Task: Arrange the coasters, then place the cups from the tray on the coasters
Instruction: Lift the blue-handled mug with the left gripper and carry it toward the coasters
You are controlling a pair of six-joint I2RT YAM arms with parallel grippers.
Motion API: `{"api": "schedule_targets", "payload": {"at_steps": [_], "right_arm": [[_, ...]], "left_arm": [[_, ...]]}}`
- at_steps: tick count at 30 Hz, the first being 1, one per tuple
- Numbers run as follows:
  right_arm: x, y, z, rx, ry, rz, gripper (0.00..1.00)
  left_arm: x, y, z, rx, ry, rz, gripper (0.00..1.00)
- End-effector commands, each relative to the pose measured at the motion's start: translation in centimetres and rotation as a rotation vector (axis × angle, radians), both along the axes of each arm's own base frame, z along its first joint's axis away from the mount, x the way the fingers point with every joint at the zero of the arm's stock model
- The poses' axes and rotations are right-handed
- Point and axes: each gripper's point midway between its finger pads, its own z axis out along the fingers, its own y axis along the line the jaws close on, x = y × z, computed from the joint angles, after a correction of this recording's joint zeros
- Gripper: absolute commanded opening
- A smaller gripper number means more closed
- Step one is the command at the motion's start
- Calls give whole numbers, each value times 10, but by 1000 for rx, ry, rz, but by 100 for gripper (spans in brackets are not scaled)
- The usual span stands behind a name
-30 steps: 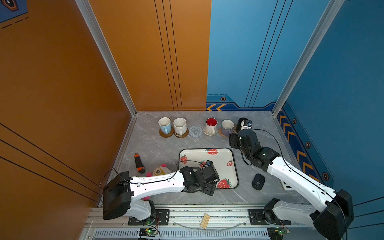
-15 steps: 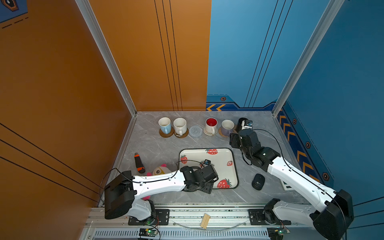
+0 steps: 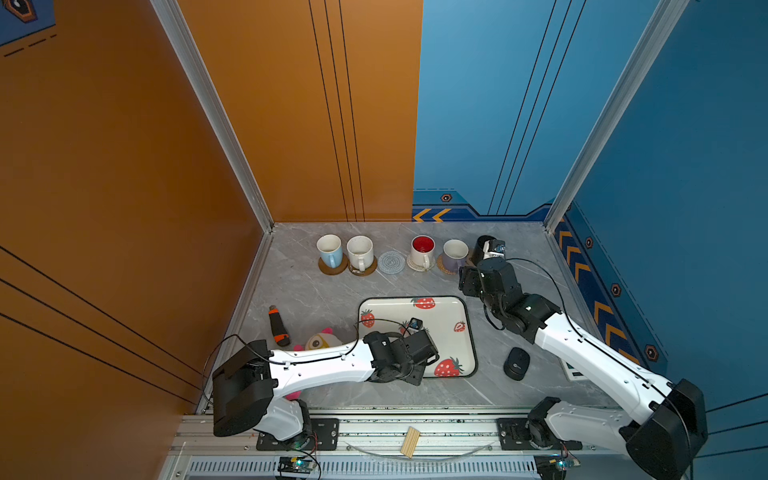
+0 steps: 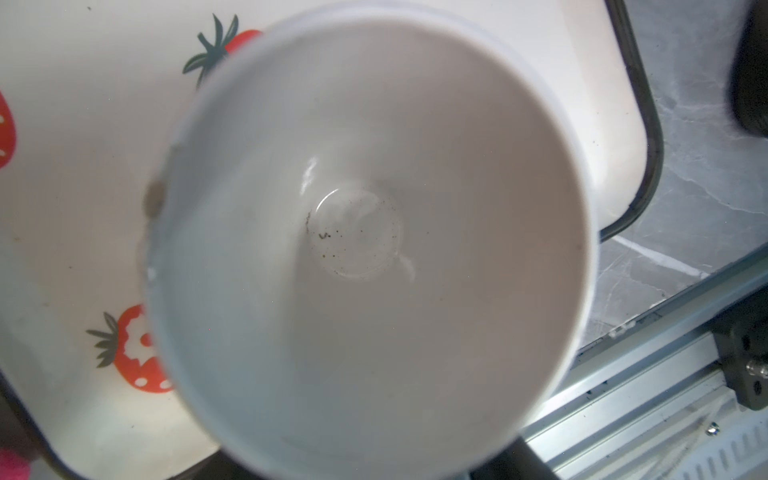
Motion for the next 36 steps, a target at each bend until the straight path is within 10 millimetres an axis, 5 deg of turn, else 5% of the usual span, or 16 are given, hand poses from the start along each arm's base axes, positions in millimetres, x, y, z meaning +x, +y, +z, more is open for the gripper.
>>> {"api": "schedule_targets", "payload": {"at_steps": [1, 21, 29, 33, 36], "right_arm": [[0, 0, -5, 24, 5, -4, 67], [1, 1, -5, 34, 5, 2, 67], [2, 1, -6, 36, 7, 2, 67], [2, 0, -6, 36, 9, 0, 67], [2, 0, -8, 36, 12, 0, 67]], "left_arm": [[1, -2, 4, 28, -22, -23, 59], [-2, -14, -4, 52, -5, -63, 43], [-2, -16, -2, 47, -5, -71, 21], [0, -13, -2, 59, -16, -62, 0], [4, -5, -1, 86, -35, -32, 0]]}}
